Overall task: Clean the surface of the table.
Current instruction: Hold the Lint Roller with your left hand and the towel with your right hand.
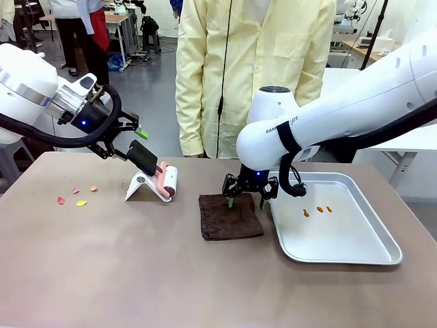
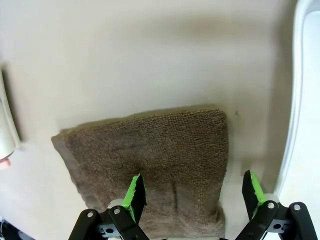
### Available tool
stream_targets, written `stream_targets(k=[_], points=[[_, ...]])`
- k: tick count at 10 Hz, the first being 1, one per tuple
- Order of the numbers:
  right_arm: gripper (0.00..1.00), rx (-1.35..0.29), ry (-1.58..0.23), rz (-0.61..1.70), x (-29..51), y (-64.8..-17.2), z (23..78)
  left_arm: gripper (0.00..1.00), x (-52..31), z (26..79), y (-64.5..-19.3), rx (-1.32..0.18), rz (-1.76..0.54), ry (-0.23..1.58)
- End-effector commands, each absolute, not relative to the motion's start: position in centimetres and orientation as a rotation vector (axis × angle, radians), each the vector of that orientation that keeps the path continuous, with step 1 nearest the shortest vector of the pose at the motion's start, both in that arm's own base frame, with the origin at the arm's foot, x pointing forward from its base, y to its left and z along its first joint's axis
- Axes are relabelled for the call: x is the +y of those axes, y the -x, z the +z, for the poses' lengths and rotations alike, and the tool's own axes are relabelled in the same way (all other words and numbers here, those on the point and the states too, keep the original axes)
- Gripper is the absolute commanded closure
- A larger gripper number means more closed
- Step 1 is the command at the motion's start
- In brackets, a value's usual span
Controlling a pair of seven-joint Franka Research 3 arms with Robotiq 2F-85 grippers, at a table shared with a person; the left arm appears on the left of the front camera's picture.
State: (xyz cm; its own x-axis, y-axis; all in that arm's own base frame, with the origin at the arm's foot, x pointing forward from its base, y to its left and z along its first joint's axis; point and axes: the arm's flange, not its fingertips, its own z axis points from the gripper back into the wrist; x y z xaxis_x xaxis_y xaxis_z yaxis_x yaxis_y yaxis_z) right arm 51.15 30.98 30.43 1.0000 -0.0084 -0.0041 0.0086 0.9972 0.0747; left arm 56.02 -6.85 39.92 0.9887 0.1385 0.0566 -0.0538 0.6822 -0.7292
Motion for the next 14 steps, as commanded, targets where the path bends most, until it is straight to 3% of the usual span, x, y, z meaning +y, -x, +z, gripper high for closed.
stream_targets(k=[1, 2, 3, 4, 5, 6, 7, 8, 9, 10, 14], points=[[0.00, 0.017, -0.065, 0.005, 31.36, -51.51, 30.60, 0.00, -6.87, 39.65, -56.50, -0.118, 0.086, 0.821], [0.00, 0.029, -0.064, -0.004, 31.37, -51.57, 30.63, 0.00, -6.83, 39.52, -56.57, -0.116, 0.088, 0.820], [0.00, 0.041, -0.068, 0.003, 31.41, -51.60, 30.63, 0.29, -6.82, 39.40, -56.68, -0.112, 0.095, 0.814], [0.60, 0.042, -0.061, 0.015, 31.49, -51.54, 30.53, 0.60, -6.92, 39.30, -56.64, -0.096, 0.080, 0.801], [0.59, 0.047, -0.057, 0.021, 31.53, -51.50, 30.49, 0.89, -7.00, 39.29, -56.63, -0.102, 0.076, 0.804], [1.00, 0.048, -0.057, 0.022, 31.53, -51.45, 30.46, 1.00, -6.95, 39.25, -56.60, -0.106, 0.072, 0.807], [0.65, 0.051, -0.065, 0.023, 31.50, -51.37, 30.52, 1.00, -6.95, 39.28, -56.55, -0.109, 0.071, 0.808], [1.00, 0.052, -0.069, 0.022, 31.45, -51.36, 30.55, 1.00, -6.96, 39.33, -56.56, -0.114, 0.075, 0.811], [0.87, 0.052, -0.066, 0.023, 31.50, -51.37, 30.46, 0.96, -6.98, 39.39, -56.54, -0.116, 0.076, 0.814], [1.00, 0.053, -0.067, 0.023, 31.53, -51.37, 30.38, 1.00, -6.97, 39.38, -56.54, -0.116, 0.074, 0.813], [1.00, 0.061, -0.078, 0.017, 31.55, -51.40, 30.11, 1.00, -6.90, 39.56, -56.52, -0.115, 0.066, 0.821]])
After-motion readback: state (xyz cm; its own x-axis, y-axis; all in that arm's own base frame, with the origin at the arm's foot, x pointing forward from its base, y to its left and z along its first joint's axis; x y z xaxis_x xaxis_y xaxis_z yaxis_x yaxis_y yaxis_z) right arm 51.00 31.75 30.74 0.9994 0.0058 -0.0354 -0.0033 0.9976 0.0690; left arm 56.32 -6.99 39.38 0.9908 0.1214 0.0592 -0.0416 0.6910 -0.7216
